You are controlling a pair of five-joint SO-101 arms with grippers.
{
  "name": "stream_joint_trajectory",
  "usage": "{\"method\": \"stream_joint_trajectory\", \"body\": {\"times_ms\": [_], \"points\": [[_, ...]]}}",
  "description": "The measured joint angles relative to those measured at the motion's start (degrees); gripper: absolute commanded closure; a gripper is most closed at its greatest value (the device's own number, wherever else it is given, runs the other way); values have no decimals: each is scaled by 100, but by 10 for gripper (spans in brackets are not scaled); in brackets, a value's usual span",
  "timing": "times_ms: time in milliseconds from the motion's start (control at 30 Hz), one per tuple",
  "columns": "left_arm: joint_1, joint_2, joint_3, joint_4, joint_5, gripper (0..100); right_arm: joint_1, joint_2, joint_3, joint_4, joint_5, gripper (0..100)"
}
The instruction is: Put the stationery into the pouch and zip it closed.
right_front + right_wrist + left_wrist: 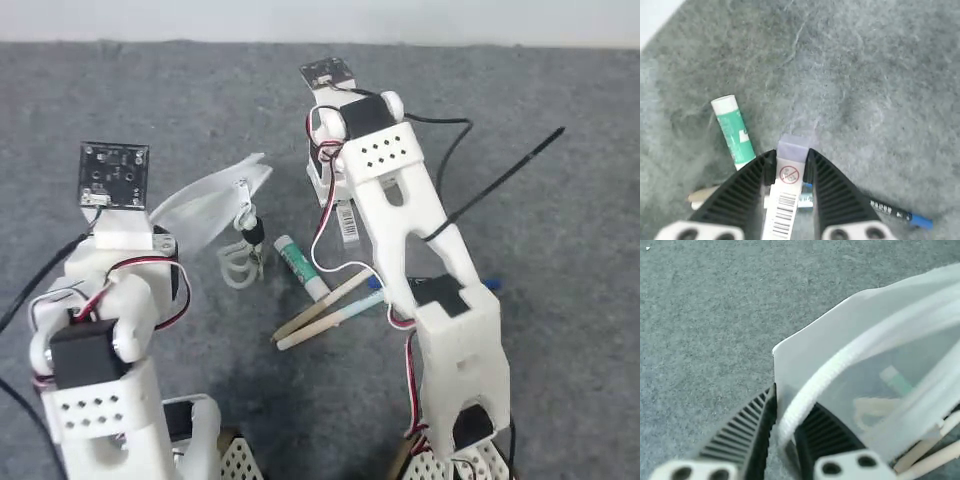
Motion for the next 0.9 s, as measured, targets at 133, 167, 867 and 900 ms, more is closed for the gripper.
{"method": "stream_joint_trajectory", "body": {"times_ms": [133, 167, 867, 900], "points": [[44, 0, 0, 0, 0, 988, -167, -589, 571, 9, 0, 992], [114, 0, 0, 0, 0, 988, -273, -756, 730, 9, 0, 992], [413, 0, 220, -53, 35, 988, -422, -4484, 2453, -9, 0, 992], [413, 0, 220, -53, 35, 988, -422, -4554, 2453, -35, 0, 992]]}}
